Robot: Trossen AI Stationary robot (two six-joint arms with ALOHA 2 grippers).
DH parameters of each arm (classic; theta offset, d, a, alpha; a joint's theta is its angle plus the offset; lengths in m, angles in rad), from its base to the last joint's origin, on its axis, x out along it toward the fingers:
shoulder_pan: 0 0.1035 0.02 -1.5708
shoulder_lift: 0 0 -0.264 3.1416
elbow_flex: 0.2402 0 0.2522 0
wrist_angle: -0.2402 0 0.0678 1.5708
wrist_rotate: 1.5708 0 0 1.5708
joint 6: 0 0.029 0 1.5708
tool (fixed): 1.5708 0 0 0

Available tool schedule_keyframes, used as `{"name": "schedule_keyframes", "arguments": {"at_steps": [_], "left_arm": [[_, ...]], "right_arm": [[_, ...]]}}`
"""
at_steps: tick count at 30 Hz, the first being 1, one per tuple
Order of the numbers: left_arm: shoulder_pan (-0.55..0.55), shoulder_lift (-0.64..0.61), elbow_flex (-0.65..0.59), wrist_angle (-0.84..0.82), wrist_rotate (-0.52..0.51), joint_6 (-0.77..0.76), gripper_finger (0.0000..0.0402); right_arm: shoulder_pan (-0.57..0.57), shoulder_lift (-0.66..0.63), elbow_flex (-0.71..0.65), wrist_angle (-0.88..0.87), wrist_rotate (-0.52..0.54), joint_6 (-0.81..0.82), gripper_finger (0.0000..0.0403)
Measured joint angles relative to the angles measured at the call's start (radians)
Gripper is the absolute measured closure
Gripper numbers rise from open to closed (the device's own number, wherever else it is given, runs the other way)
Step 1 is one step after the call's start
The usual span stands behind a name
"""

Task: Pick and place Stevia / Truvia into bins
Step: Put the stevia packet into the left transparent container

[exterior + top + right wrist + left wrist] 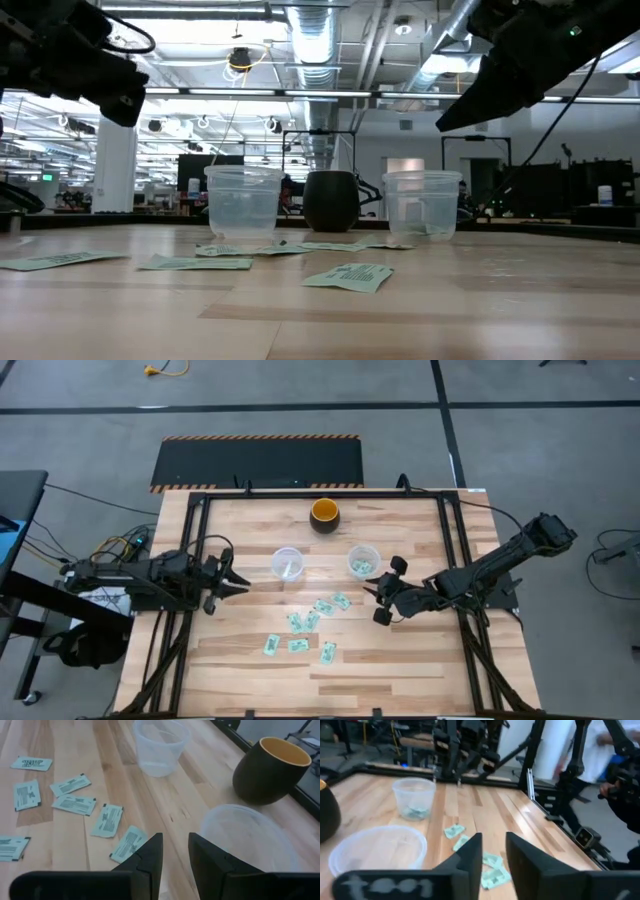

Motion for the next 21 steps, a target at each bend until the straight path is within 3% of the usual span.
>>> {"name": "schedule_keyframes", "arguments": {"at_steps": [8, 13, 21], "left_arm": [[-0.112, 0.167, 0.000, 0.060, 0.023, -0.015, 0.0259], [-0.210, 0.271, 0.001, 0.152, 0.003, -0.002, 0.0251], [-0.320, 0.418, 0.023, 0.155, -0.100, -0.001, 0.0250]], "right_arm": [[0.002, 0.000, 0.000, 0.000, -0.043, 0.017, 0.0316], [0.002, 0.000, 0.000, 0.000, -0.077, 0.027, 0.0316], [0.003, 0.000, 0.000, 0.000, -0.080, 0.047, 0.0316]]}}
